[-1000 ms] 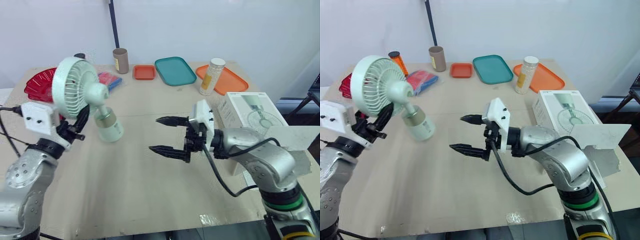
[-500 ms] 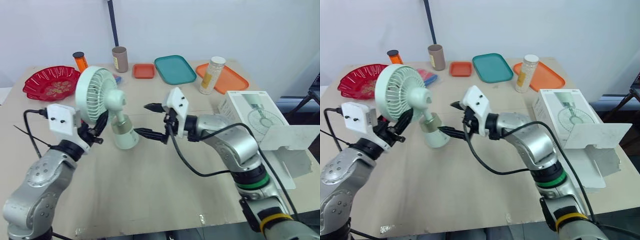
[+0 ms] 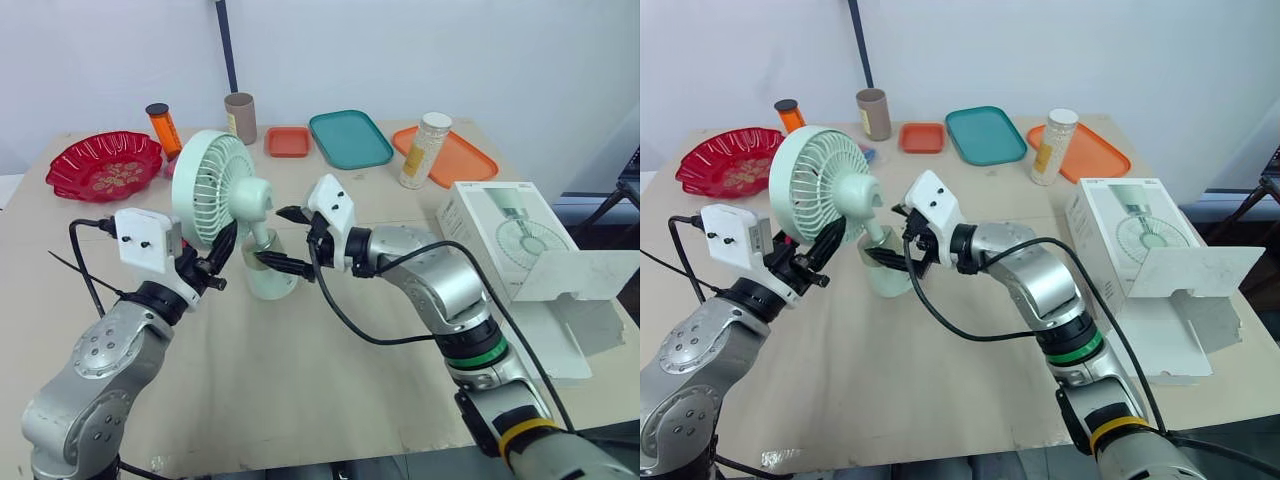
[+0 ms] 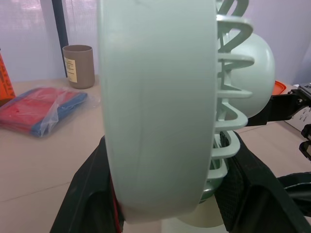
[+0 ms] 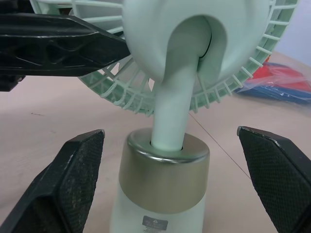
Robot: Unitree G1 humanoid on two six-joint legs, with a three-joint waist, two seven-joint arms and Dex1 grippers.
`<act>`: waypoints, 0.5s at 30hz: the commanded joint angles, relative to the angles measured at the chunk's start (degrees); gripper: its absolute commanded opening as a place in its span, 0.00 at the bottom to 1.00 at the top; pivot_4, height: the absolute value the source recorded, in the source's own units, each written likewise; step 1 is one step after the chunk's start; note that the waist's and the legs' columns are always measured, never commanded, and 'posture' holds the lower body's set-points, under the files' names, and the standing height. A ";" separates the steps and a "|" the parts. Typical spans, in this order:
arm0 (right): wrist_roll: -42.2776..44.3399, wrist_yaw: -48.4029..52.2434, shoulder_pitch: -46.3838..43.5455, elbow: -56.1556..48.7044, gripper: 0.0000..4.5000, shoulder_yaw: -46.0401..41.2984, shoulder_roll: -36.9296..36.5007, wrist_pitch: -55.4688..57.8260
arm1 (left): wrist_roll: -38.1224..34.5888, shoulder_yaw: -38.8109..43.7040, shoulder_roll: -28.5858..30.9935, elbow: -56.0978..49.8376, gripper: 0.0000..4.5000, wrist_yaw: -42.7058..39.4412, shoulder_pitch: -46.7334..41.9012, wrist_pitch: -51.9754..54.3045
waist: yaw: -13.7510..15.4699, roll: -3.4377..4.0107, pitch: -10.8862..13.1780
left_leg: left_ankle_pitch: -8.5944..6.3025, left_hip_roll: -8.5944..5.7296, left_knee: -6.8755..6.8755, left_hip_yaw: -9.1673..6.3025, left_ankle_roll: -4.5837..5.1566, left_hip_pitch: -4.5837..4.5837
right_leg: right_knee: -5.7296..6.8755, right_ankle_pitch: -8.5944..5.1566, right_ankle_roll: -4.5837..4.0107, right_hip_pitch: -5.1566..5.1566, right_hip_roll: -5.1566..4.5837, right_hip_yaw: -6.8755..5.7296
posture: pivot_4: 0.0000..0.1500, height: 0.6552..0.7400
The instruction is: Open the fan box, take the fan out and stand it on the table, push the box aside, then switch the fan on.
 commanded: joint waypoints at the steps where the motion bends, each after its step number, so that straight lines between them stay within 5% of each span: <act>1: -0.75 -0.46 -2.11 -0.12 0.89 -0.37 1.61 -1.61 | -0.56 0.18 -0.30 -3.98 0.41 0.34 -0.88 -1.35 | 0.00 0.00 0.00 | 0.00 0.00 0.00 0.00 0.00 0.00 | 0.00 0.00 0.00 0.00 0.00 0.00 | 1.00 1.00; 9: -2.24 -0.41 -2.72 1.10 0.18 -0.28 3.47 -2.19 | -1.24 -0.36 -0.58 -3.79 0.41 0.56 -1.23 -1.37 | -0.01 0.00 0.00 | 0.01 0.00 0.00 0.00 -0.01 -0.01 | 0.01 0.00 0.00 -0.02 0.00 0.00 | 1.00 1.00; 15: -2.74 0.27 -2.16 0.75 0.18 0.32 3.64 -2.17 | -1.46 -0.64 -0.37 -3.55 0.41 0.45 -1.44 -1.42 | -0.01 0.00 0.00 | 0.01 0.00 0.00 0.00 -0.01 -0.02 | 0.02 0.00 -0.01 -0.03 0.00 -0.01 | 1.00 1.00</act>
